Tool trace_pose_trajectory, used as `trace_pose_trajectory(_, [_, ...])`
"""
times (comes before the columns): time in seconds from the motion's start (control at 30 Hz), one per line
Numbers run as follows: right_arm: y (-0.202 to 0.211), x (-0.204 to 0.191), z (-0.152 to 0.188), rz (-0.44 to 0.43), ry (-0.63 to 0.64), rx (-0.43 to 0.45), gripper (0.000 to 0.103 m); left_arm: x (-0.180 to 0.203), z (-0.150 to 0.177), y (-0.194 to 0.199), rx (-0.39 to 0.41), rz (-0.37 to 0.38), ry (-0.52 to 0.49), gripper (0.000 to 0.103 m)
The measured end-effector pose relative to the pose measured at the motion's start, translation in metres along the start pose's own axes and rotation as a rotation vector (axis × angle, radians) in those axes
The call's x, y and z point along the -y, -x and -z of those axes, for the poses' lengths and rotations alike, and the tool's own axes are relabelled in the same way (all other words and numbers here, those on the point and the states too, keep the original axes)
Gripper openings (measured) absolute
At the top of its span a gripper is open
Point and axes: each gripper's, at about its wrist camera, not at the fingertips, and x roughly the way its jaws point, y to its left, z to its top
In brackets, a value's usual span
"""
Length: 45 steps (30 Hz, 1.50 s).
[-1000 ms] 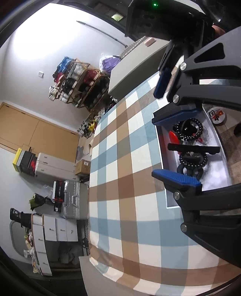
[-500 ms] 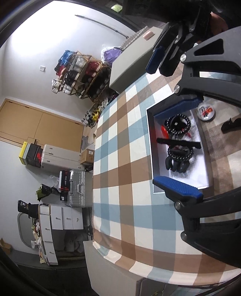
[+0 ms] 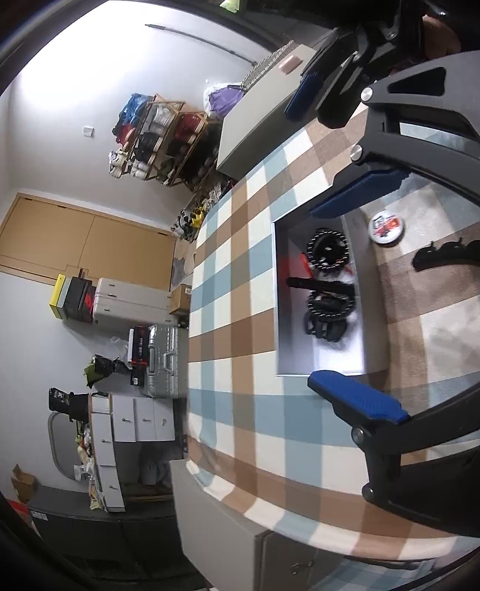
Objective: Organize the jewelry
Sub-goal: 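Withdraw both grippers and move the right gripper to the white badge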
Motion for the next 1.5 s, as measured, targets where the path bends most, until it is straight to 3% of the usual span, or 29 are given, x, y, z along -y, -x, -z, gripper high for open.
trace_pose_trajectory(0.23, [0.006, 0.000, 0.019, 0.017, -0.005, -0.021, 0.095, -0.003, 0.034, -0.005, -0.079, 0.010, 0.062, 0.081])
trace_pose_trajectory(0.4, [-0.001, 0.000, 0.033, 0.065, 0.020, -0.051, 0.100, 0.007, 0.054, -0.009, -0.142, 0.019, 0.013, 0.081])
trace_pose_trajectory(0.67, [-0.028, 0.011, 0.049, 0.071, -0.012, -0.163, 0.100, 0.000, 0.073, -0.011, -0.201, 0.005, 0.026, 0.082])
trace_pose_trajectory(0.83, [-0.055, 0.017, 0.053, 0.112, -0.038, -0.250, 0.100, -0.004, 0.080, -0.008, -0.208, -0.014, 0.034, 0.082])
trace_pose_trajectory(0.93, [-0.067, 0.018, 0.055, 0.091, -0.066, -0.296, 0.100, -0.007, 0.081, -0.007, -0.204, -0.020, 0.040, 0.083])
trace_pose_trajectory(1.13, [-0.079, 0.007, 0.060, 0.132, -0.011, -0.355, 0.098, -0.013, 0.085, -0.005, -0.197, -0.031, 0.059, 0.088])
trace_pose_trajectory(1.23, [-0.085, 0.005, 0.061, 0.140, -0.001, -0.386, 0.083, -0.017, 0.085, -0.006, -0.197, -0.033, 0.066, 0.088])
trace_pose_trajectory(1.5, [-0.092, -0.001, 0.065, 0.173, 0.026, -0.422, 0.067, -0.021, 0.086, -0.004, -0.193, -0.041, 0.077, 0.089])
